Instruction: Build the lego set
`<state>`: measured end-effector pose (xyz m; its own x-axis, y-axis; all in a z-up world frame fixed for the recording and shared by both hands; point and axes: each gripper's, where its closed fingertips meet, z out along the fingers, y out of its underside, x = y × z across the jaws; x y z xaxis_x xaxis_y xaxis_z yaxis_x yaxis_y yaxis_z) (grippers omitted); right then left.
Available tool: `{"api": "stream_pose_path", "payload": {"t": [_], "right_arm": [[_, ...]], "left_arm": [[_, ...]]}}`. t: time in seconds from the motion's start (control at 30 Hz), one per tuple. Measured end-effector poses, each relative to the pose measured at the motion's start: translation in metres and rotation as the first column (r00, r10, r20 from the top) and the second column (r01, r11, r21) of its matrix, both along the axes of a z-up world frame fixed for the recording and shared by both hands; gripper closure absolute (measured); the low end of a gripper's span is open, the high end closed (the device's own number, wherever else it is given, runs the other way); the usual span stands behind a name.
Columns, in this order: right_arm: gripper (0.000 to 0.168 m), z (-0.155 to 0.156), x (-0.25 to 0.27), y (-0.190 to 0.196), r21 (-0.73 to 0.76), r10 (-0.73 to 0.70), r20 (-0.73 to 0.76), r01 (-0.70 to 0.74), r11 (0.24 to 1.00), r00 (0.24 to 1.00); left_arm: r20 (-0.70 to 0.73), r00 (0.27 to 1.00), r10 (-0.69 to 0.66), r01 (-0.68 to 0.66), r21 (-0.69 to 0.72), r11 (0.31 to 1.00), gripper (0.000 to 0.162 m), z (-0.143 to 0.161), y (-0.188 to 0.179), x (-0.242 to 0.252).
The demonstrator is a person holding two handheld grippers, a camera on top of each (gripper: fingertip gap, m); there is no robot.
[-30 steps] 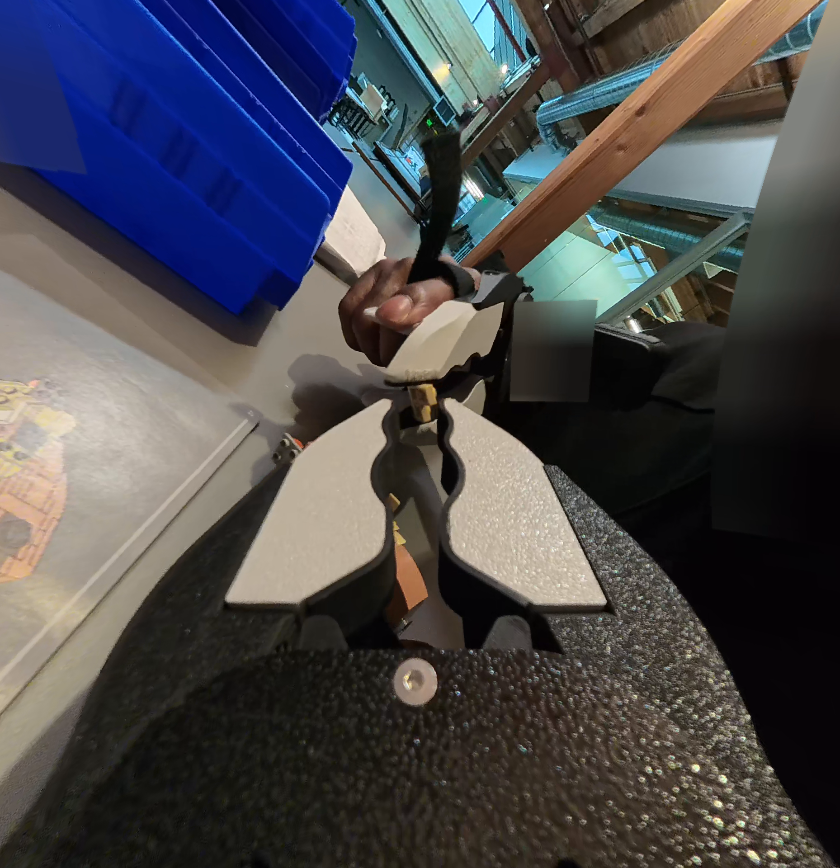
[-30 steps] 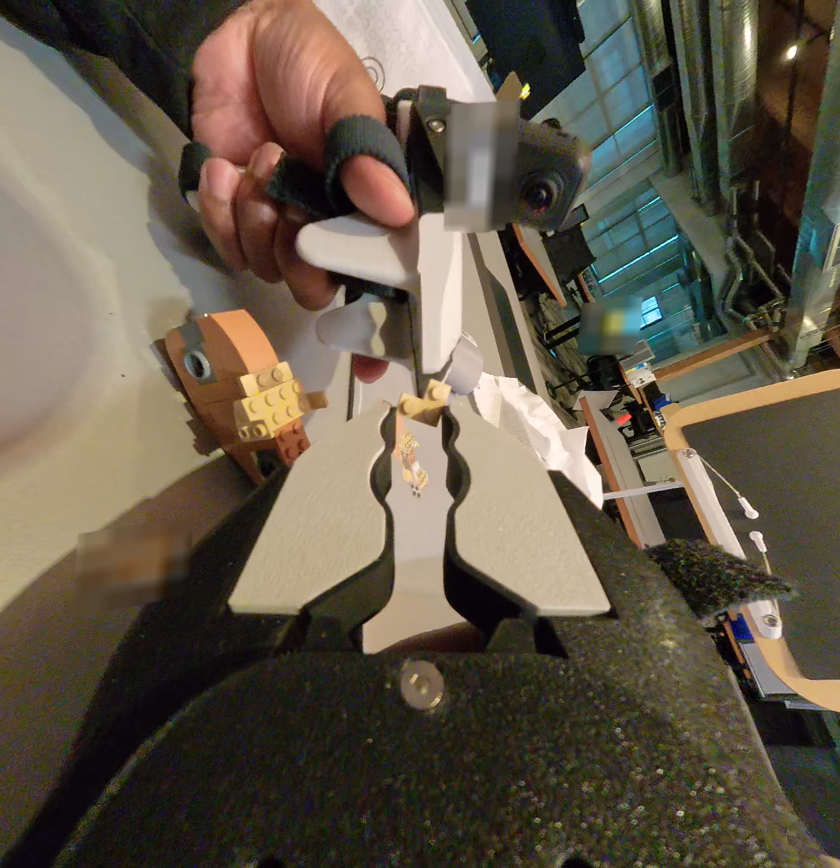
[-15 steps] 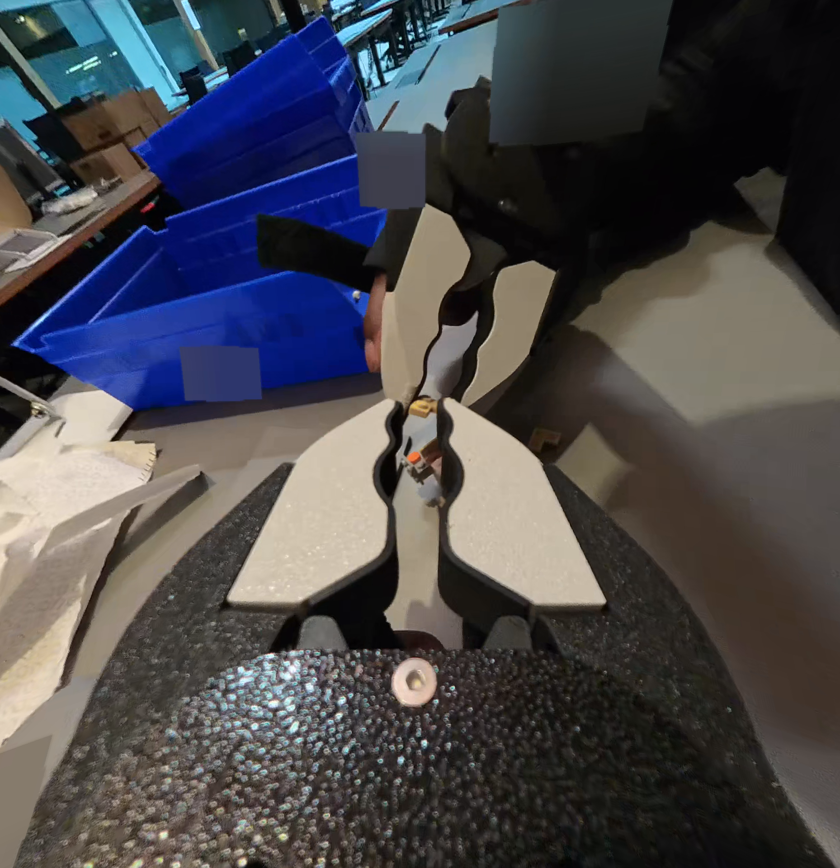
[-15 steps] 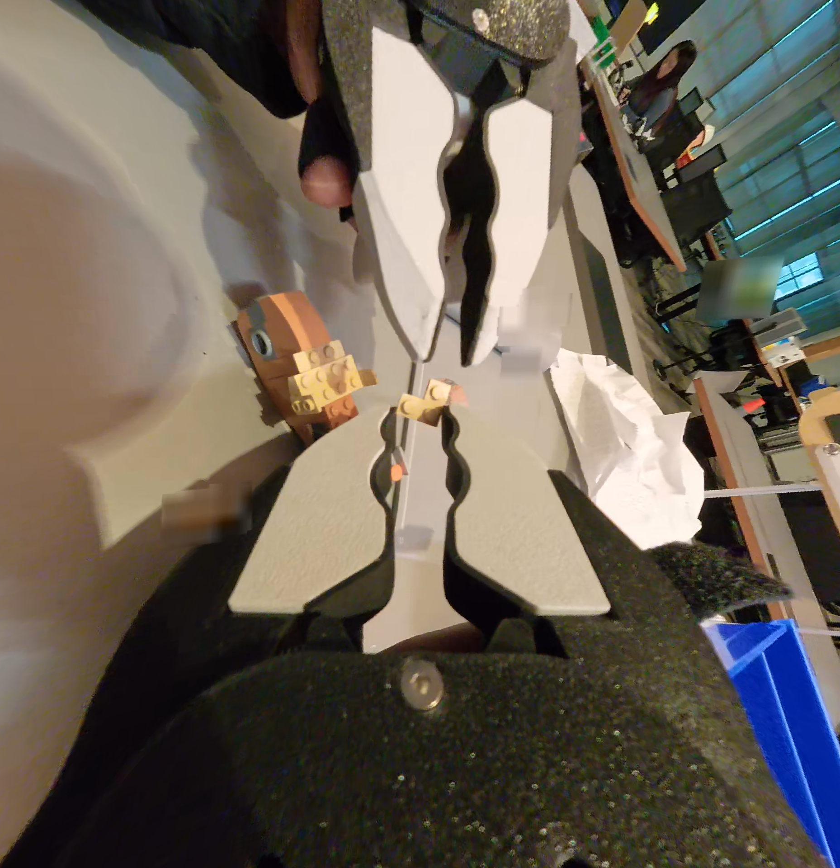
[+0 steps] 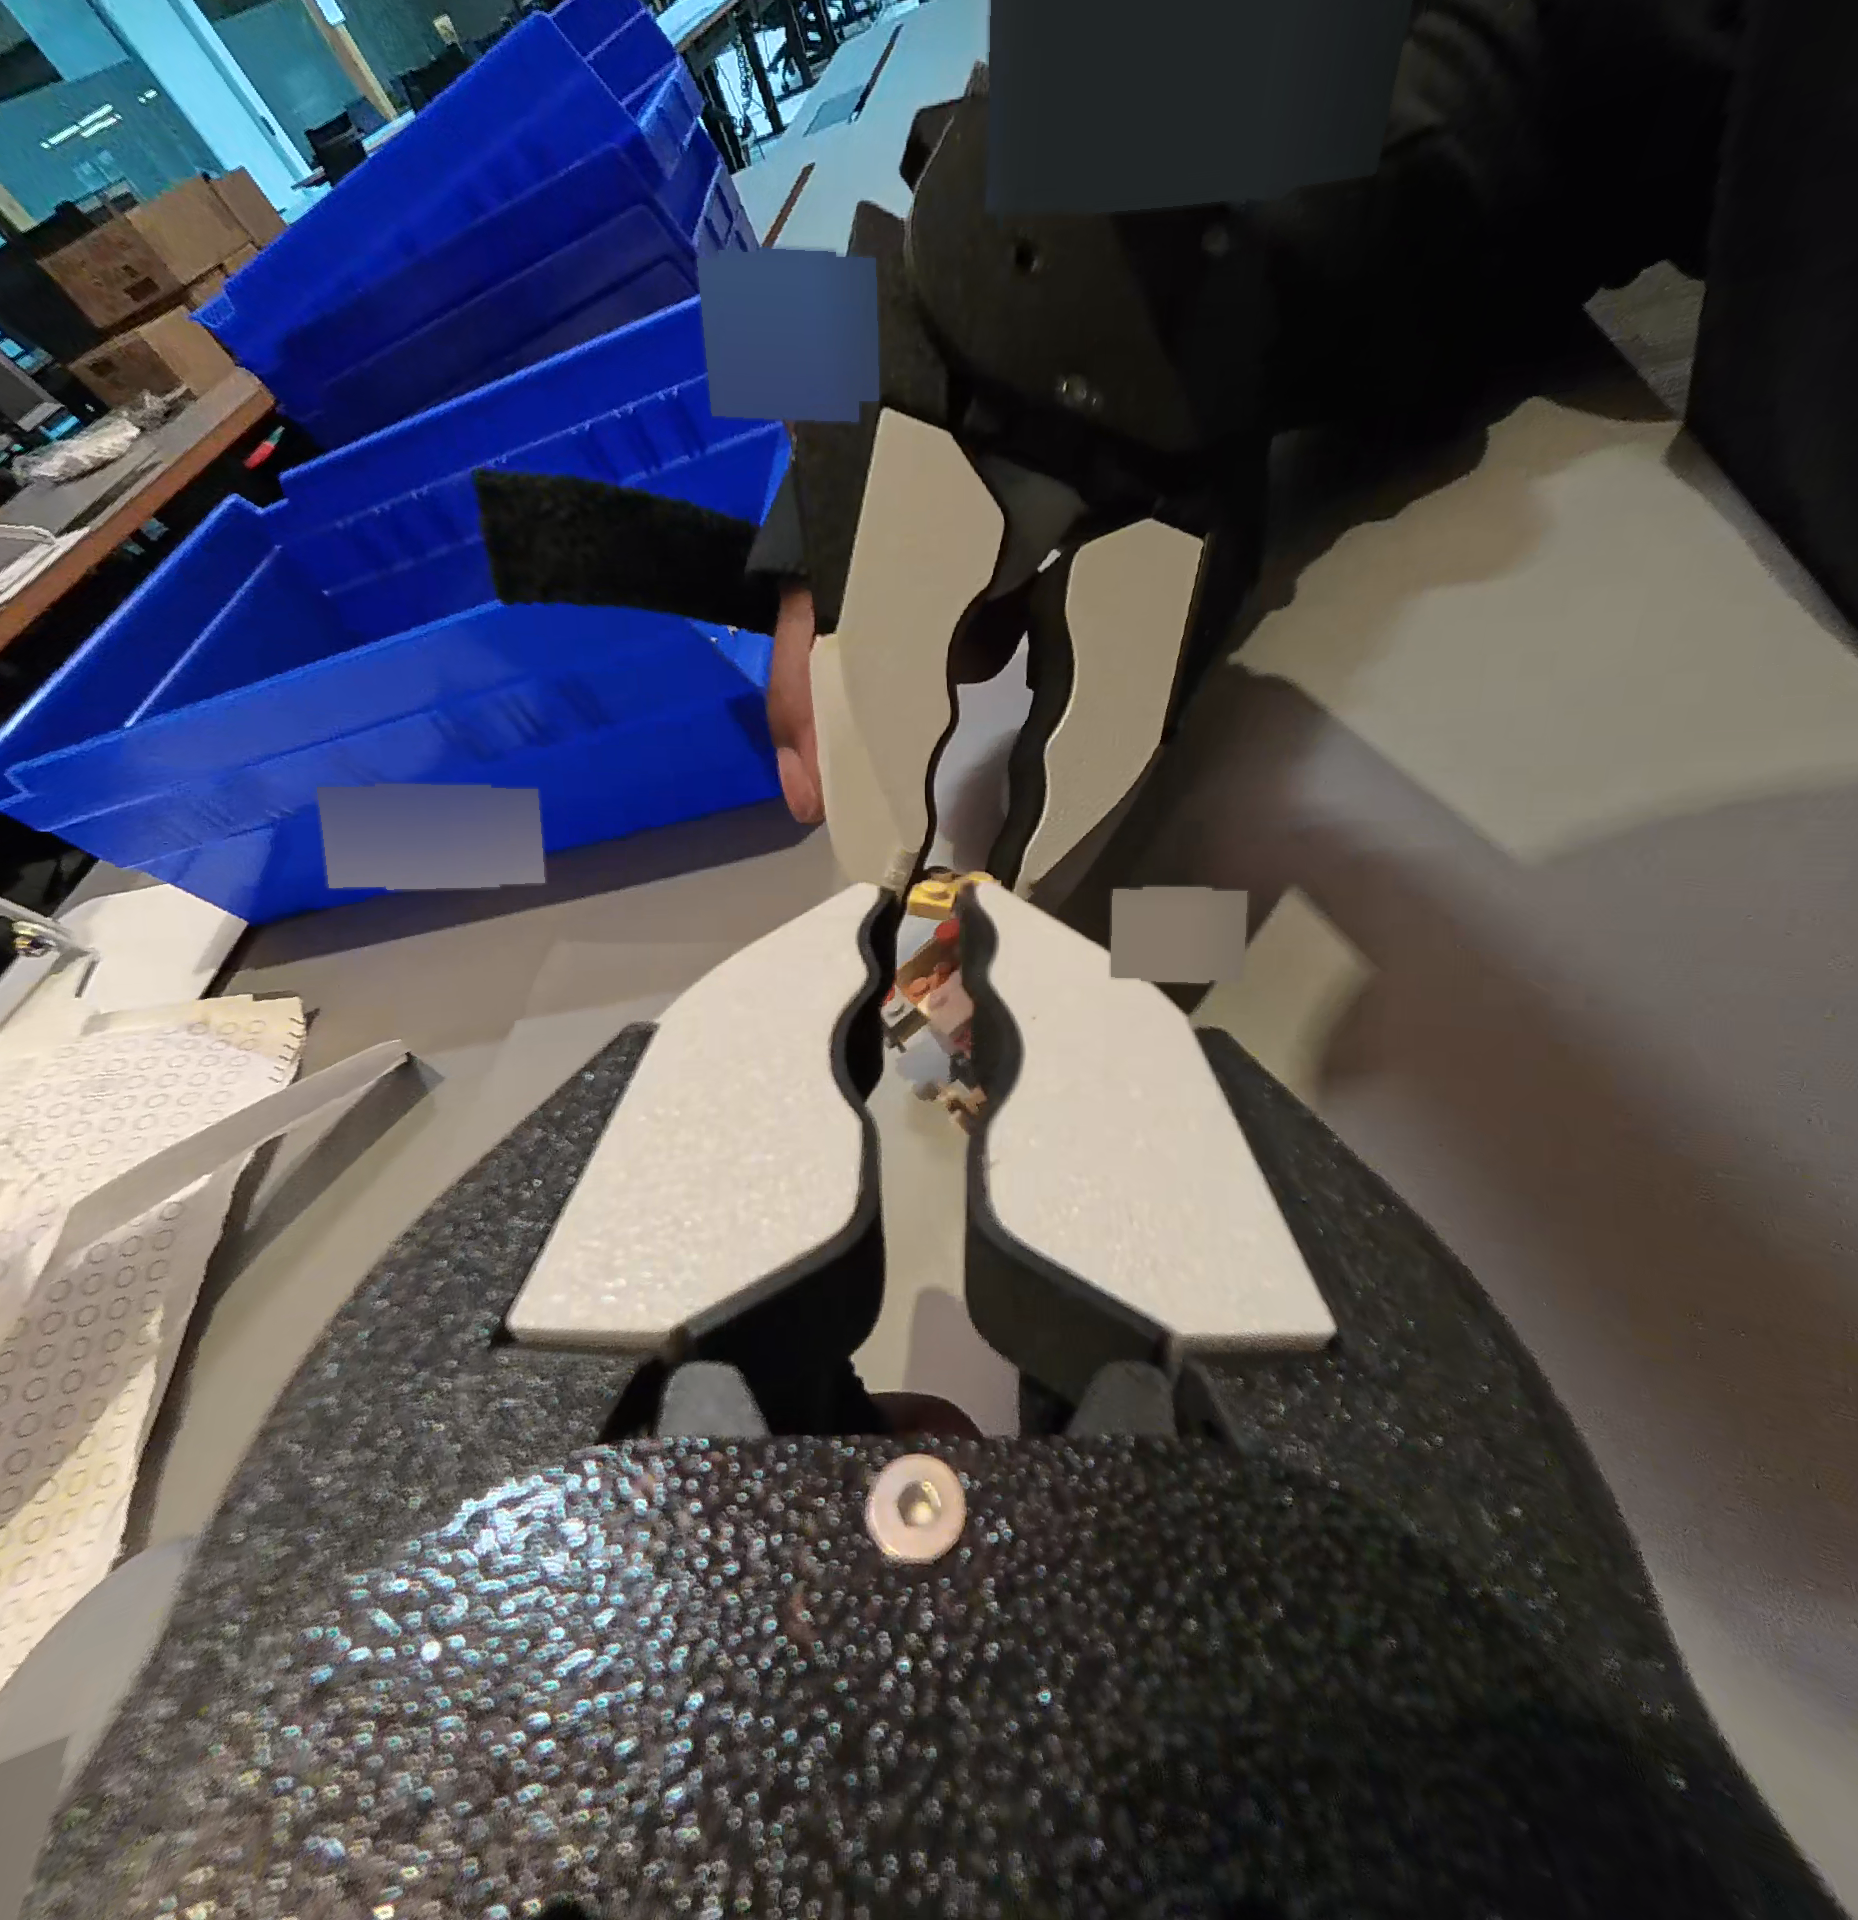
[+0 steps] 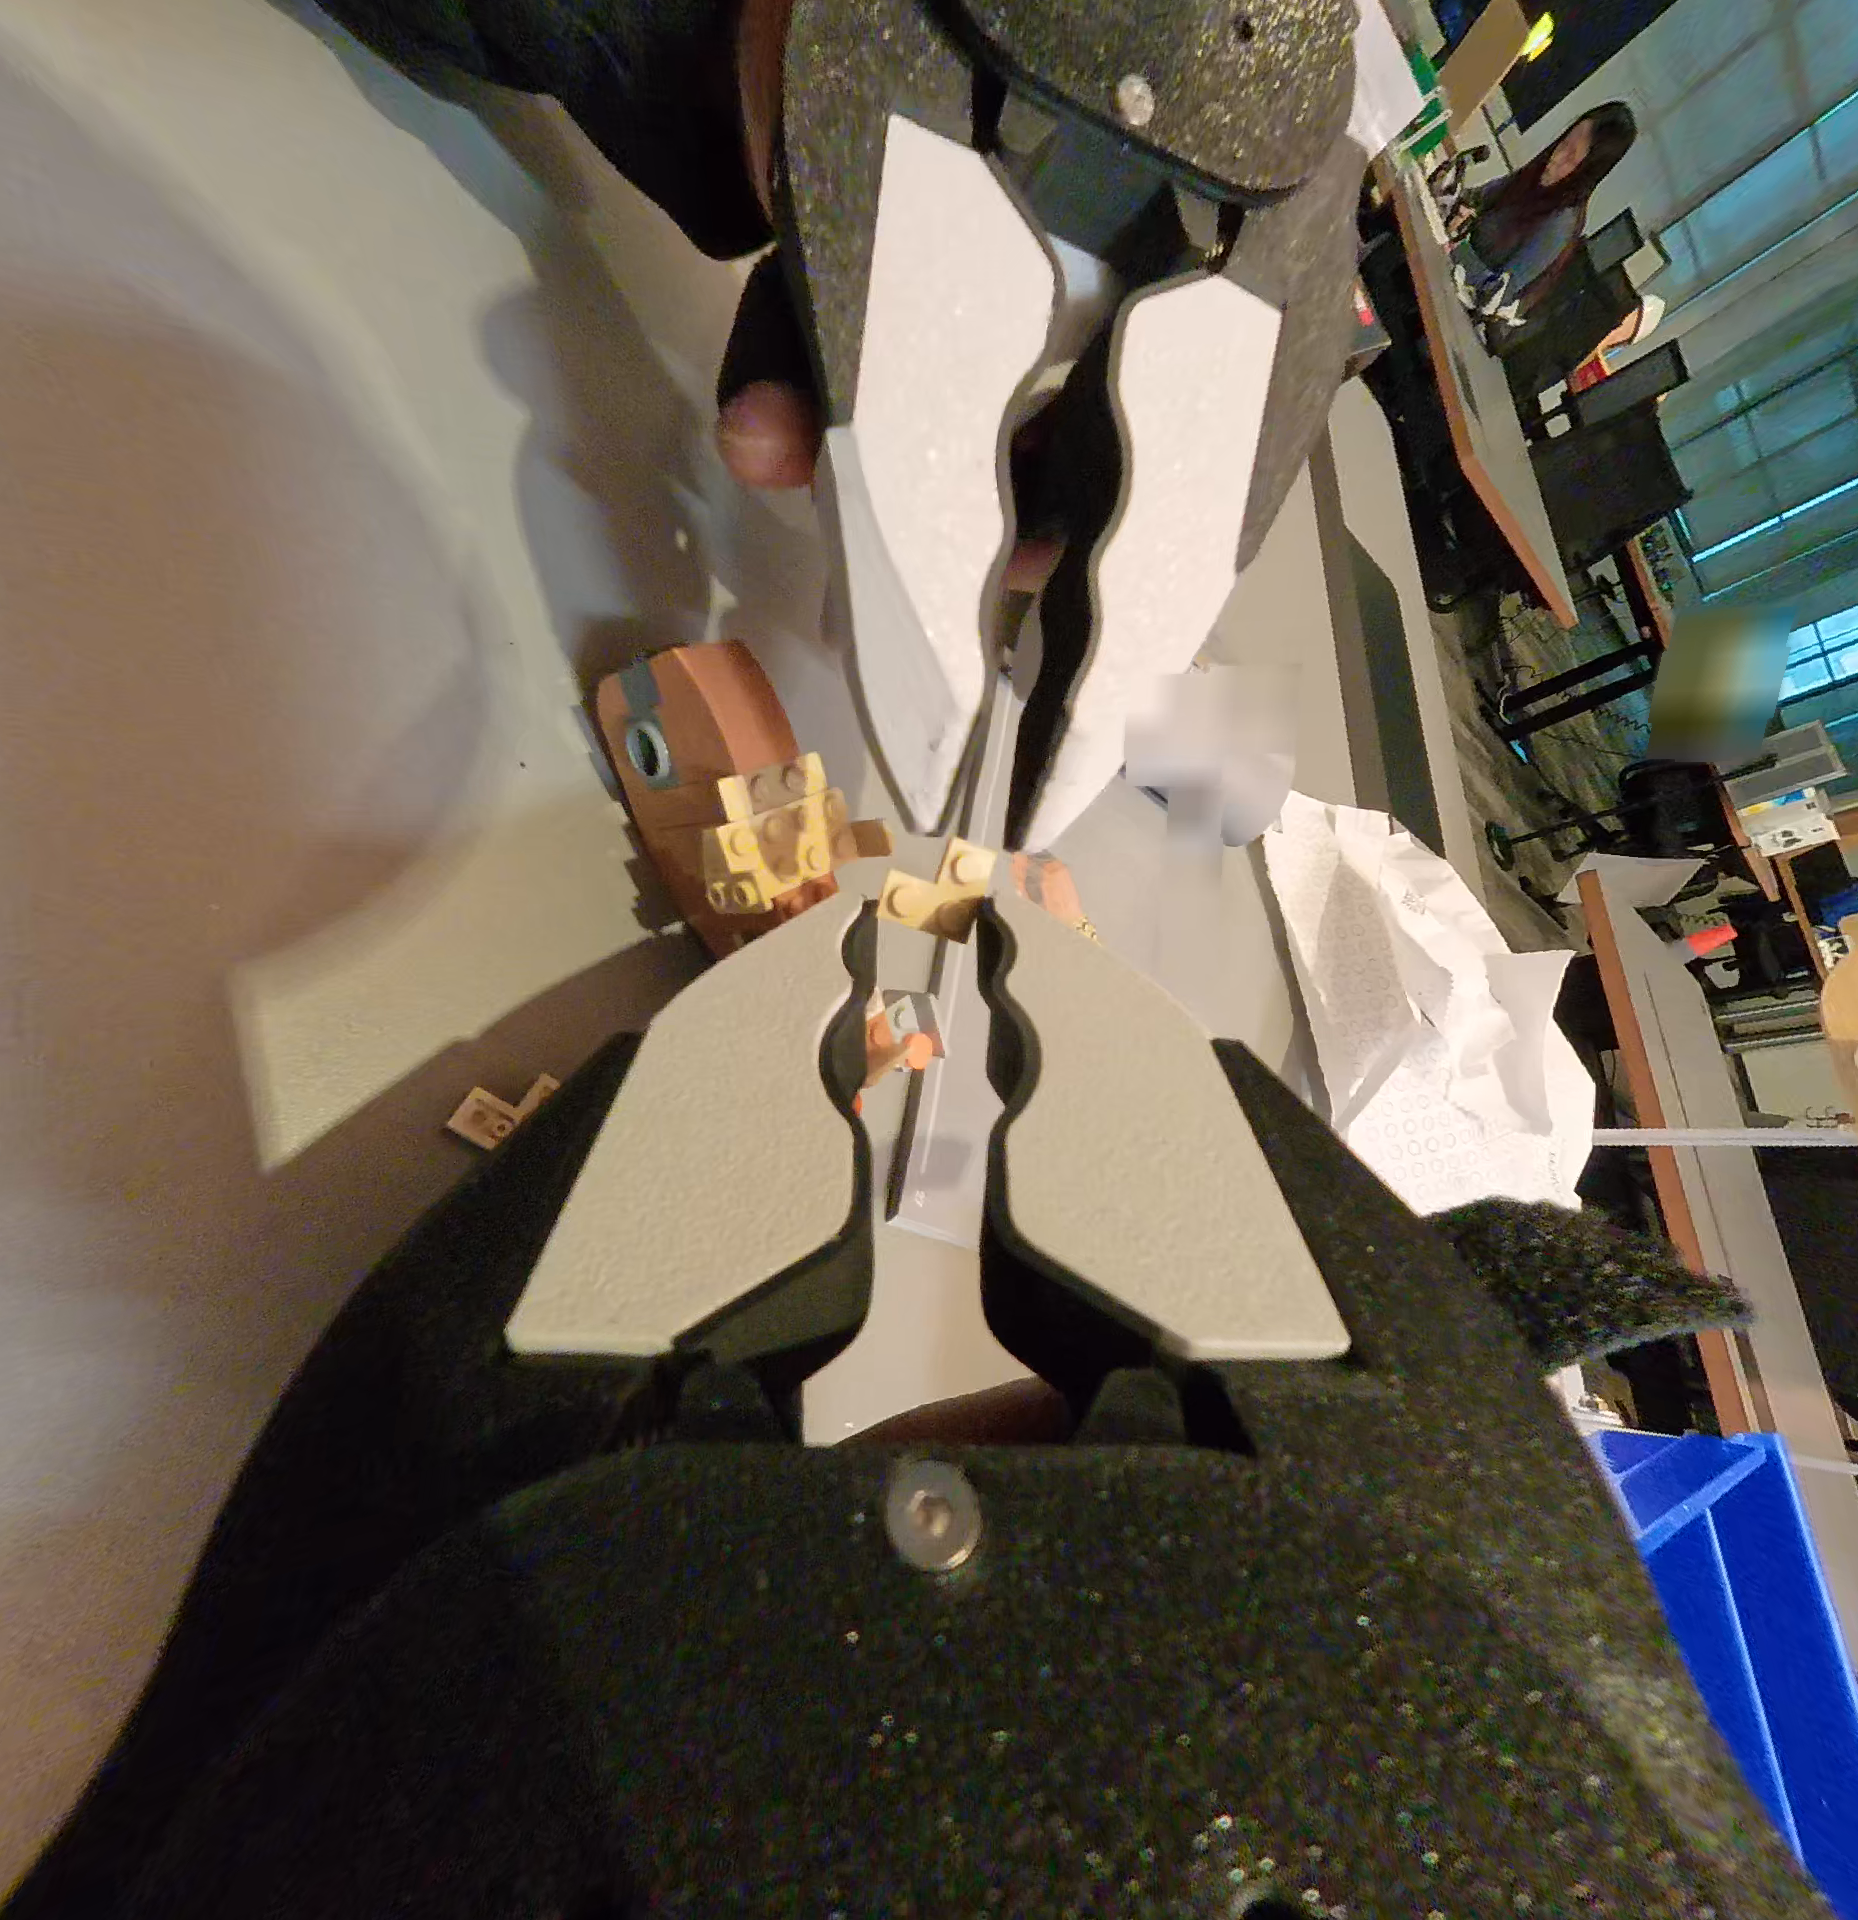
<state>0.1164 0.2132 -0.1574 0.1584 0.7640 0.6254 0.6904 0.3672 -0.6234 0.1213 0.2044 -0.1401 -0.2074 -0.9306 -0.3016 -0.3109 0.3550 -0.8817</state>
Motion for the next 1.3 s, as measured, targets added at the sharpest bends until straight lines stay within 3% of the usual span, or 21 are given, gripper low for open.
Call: {"api": "stream_pose_path", "payload": {"t": [0.03,0.47,0.7,0.9,1.17,1.3], "right_arm": [[0.15,0.0,0.0,0.0,0.0,0.001,0.002,-0.001,1.0,1.0],[0.149,-0.003,0.004,0.002,0.006,-0.017,0.015,0.017,1.0,1.0],[0.126,-0.026,0.032,-0.002,-0.212,-0.108,0.045,0.115,0.97,0.993],[0.132,-0.034,0.043,-0.005,-0.287,-0.209,0.057,0.217,0.933,0.976],[0.13,-0.046,0.039,0.002,-0.322,-0.242,0.04,0.242,0.915,0.969],[0.138,-0.044,0.034,0.002,-0.322,-0.239,0.01,0.229,0.918,0.971]], "left_arm": [[-0.002,1.0,-0.007,0.007,-0.003,1.0,0.151,-0.001,-0.001,0.0],[-0.032,0.999,0.023,-0.024,-0.034,0.999,0.155,-0.007,0.003,0.003],[-0.067,0.99,0.123,-0.135,-0.225,0.965,0.155,-0.011,0.015,0.003],[-0.14,0.975,0.175,-0.211,-0.315,0.925,0.154,-0.019,0.016,0.006],[-0.192,0.953,0.233,-0.288,-0.353,0.89,0.154,-0.022,0.015,0.006],[-0.205,0.949,0.24,-0.299,-0.34,0.892,0.154,-0.024,0.015,0.005]]}}
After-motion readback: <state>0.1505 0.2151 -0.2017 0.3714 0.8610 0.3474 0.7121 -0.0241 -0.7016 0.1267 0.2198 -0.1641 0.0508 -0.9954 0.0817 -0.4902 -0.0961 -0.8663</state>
